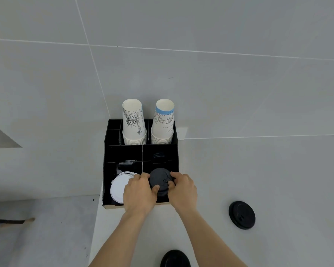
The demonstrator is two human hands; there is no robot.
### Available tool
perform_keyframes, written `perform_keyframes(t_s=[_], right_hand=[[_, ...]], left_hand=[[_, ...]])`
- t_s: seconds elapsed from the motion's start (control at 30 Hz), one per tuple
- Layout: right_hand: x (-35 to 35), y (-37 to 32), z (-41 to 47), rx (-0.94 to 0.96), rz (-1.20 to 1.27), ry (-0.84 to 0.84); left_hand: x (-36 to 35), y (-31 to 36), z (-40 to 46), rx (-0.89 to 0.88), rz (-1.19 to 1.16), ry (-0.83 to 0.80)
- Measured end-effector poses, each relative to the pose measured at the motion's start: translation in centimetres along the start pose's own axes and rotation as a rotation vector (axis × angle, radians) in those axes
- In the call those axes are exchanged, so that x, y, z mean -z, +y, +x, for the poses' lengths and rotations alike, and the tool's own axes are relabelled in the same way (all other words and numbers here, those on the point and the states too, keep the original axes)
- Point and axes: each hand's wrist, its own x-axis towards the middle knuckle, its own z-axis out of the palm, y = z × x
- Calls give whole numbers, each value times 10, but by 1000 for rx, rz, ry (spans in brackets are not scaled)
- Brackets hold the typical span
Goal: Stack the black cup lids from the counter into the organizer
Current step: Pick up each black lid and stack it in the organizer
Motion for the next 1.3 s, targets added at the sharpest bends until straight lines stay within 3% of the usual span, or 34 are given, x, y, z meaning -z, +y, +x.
perform_keyframes(t_s=[0.2, 0.33, 0.57, 0.93, 1.13, 1.3], right_hand=[[17, 6, -9, 3, 15, 101], [26, 24, -30, -58, 14, 63], [19, 75, -85, -285, 29, -122], [5, 108, -144, -474, 17, -223], [-4, 109, -156, -508, 58, -217], [9, 89, -141, -432, 126, -150]], left_hand=[[9, -1, -12, -16, -137, 100], [11, -4, -32, -26, -213, 108], [-10, -20, -78, -8, -275, -149], [-46, -38, -135, 114, -166, -448], [-51, -41, -150, 96, -161, -522], [-37, -31, -140, 68, -251, -418]])
